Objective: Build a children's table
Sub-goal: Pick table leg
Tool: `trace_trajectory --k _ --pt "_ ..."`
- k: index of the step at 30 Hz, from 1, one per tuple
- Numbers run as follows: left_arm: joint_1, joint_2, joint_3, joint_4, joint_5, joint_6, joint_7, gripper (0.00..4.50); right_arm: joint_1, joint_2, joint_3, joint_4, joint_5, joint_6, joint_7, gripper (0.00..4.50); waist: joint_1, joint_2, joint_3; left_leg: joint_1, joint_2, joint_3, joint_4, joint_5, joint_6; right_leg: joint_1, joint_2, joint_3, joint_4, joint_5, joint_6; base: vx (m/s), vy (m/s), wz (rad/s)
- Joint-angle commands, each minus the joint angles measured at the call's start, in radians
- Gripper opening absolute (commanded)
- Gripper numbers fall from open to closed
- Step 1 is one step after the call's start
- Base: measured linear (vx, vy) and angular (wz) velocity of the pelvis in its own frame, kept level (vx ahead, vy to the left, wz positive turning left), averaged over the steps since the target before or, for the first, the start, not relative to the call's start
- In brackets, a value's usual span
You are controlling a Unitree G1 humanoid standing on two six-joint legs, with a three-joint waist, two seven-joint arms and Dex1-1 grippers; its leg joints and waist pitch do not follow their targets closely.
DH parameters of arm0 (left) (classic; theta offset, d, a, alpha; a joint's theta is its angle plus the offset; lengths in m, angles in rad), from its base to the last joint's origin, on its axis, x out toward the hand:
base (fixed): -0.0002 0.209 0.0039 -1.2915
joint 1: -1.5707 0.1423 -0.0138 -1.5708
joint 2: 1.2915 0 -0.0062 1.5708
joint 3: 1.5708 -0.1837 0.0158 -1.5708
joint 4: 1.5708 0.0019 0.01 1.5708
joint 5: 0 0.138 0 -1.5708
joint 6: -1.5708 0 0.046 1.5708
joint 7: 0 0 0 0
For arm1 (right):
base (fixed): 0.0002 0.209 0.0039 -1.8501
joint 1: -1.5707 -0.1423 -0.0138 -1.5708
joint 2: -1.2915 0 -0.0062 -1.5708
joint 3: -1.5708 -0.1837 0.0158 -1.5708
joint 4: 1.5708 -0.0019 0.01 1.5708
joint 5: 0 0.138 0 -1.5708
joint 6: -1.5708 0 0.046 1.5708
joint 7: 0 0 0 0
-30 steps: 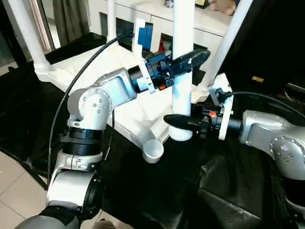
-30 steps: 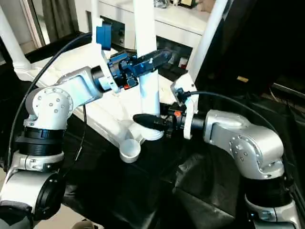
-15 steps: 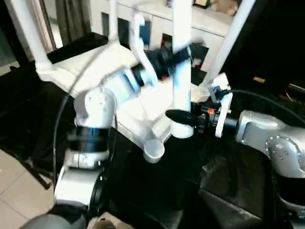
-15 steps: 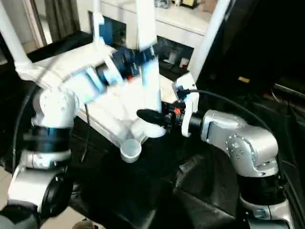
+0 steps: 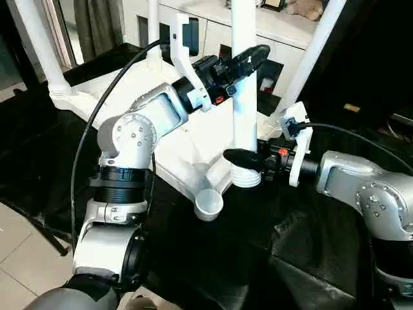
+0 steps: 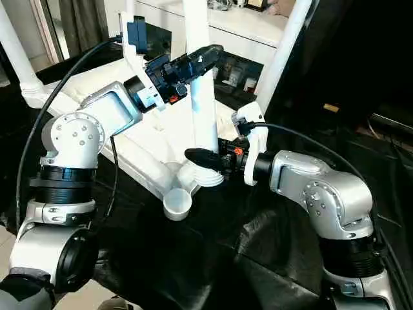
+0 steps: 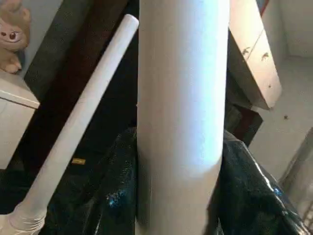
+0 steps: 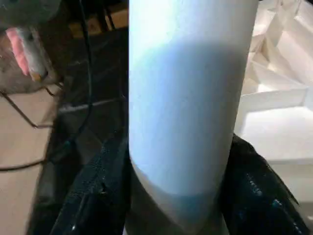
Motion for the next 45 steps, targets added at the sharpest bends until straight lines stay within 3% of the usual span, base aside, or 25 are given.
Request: trace_trajectory --k 1,3,9,15,22,36,42,45 --pt "-0.009 -0.003 -0.015 -0.003 -0.017 0.019 -0.016 1.77 -0.011 -0.006 0.008 -0.02 -0.009 -0.025 0.017 2.35 0.003 0.011 -0.085 -0.005 0.001 0.018 -0.063 -0.091 -0.033 0.073 -0.045 0.035 -0.065 -0.219 -0.108 0.0 0.0 0.0" --pt "-0.014 0.016 -0.027 0.002 -0.013 0.022 -0.054 1.77 -0.016 -0.001 -0.015 -0.011 0.016 -0.009 0.021 2.7 0.003 0.013 -0.085 -0.004 0.001 0.017 -0.063 -0.089 -0.03 0.072 -0.045 0.034 -0.064 -0.214 -0.113 0.0 0.0 0.0" --pt "-0.033 0.074 -0.088 0.006 0.004 0.041 -0.175 1.77 -0.024 -0.044 -0.037 0.025 0.058 -0.006 0.117 3.17 0.004 0.013 -0.082 -0.002 0.002 0.019 -0.064 -0.107 -0.023 0.072 -0.044 0.035 -0.065 -0.221 -0.127 0.0 0.0 0.0" --pt "-0.053 0.093 -0.108 0.007 0.0 0.053 -0.236 1.77 -0.016 -0.059 -0.033 0.05 0.077 0.017 0.15 3.17 0.005 0.011 -0.084 -0.004 0.003 0.019 -0.063 -0.094 -0.026 0.073 -0.047 0.034 -0.063 -0.214 -0.145 0.0 0.0 0.0" --pt "-0.045 0.086 -0.126 -0.015 -0.011 0.054 -0.27 1.77 0.004 -0.042 -0.007 0.08 0.07 0.028 0.144 3.17 0.006 0.013 -0.086 -0.004 0.003 0.018 -0.062 -0.093 -0.028 0.074 -0.048 0.033 -0.063 -0.224 -0.143 0.0 0.0 0.0" --pt "-0.046 0.078 -0.121 -0.014 -0.011 0.057 -0.28 1.77 0.013 -0.018 -0.012 0.079 0.091 0.032 0.147 3.17 0.006 0.015 -0.085 -0.004 0.003 0.018 -0.063 -0.1 -0.029 0.073 -0.047 0.033 -0.065 -0.232 -0.139 0.0 0.0 0.0" --pt "-0.044 0.076 -0.121 -0.014 -0.009 0.056 -0.284 1.77 0.016 -0.007 -0.019 0.083 0.101 0.033 0.151 2.56 0.006 0.015 -0.085 -0.005 0.003 0.018 -0.063 -0.104 -0.028 0.073 -0.047 0.032 -0.066 -0.238 -0.14 0.0 0.0 0.0" --pt "-0.042 0.075 -0.125 -0.012 -0.009 0.058 -0.29 1.77 0.017 0.0 -0.023 0.088 0.107 0.031 0.152 2.35 0.006 0.022 -0.085 -0.003 0.003 0.017 -0.064 -0.11 -0.03 0.073 -0.047 0.033 -0.065 -0.239 -0.141 0.0 0.0 0.0"
